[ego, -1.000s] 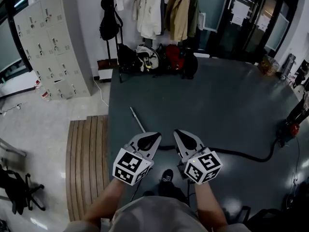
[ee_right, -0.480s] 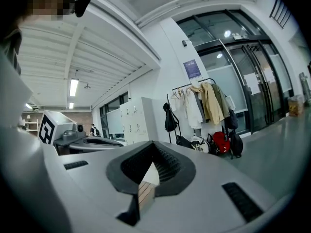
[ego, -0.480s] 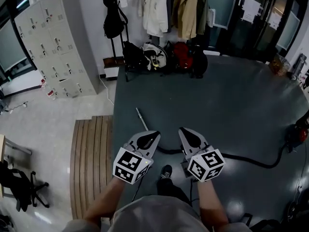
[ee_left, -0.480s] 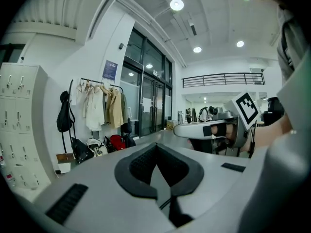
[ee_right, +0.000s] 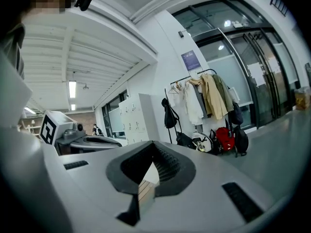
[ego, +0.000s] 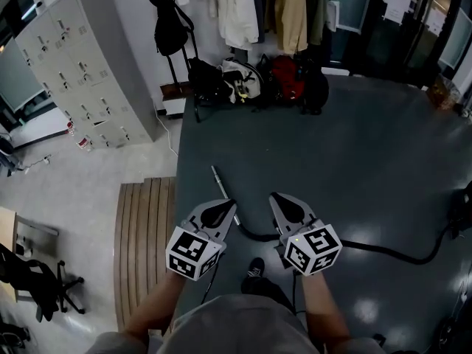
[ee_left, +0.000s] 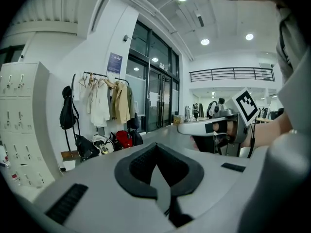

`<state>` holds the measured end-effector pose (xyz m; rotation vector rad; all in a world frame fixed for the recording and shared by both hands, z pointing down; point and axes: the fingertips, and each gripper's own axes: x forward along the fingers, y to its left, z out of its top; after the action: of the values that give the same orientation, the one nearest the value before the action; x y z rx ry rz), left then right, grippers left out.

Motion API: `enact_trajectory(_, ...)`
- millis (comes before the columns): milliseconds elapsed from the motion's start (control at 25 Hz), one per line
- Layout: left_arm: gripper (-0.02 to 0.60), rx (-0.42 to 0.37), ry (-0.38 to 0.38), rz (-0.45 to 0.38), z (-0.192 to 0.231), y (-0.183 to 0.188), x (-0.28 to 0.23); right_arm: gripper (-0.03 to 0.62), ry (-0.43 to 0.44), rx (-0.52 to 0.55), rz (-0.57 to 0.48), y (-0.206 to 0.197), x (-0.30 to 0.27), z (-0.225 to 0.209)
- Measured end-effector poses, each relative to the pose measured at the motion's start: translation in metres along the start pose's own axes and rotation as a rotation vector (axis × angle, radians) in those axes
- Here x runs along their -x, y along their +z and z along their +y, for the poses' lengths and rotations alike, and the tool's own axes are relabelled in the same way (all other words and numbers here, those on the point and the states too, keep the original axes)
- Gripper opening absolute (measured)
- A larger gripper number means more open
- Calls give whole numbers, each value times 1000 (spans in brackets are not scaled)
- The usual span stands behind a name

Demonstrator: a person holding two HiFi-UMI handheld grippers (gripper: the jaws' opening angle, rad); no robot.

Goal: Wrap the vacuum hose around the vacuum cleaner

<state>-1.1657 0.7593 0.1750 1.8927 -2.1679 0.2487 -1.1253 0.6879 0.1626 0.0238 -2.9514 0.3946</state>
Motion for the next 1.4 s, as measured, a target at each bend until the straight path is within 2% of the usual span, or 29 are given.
enact_trajectory(200,8,-26,17,60,9,-2,-33,6,23,-25,27,-5,-15,-36)
enact_trajectory(440,8,-63,51,114,16,-3,-49,6,73,-2,28,-8,-31,-48)
enact_trajectory(600,8,-66,29,108,20,1,-57,6,107,51,25,-3,-41,-48)
enact_trajectory(800,8,-68,3,104,31,-2,-75,6,86,90,28,-4,-48,-49)
enact_trajectory(960,8,-69,-58,87,39,-7,-93,6,41,99,49,-14,-56,-54)
enact_trajectory(1160,8,-3,-174,56,57,-11,-111,6,8,107,79,-19,-80,-55)
enact_trajectory(1280,8,-18,-213,78,71,-26,-125,6,24,107,85,-24,-92,-49)
enact_trajectory(1400,8,-33,-255,64,83,-29,-138,6,-11,126,128,-31,-108,-55)
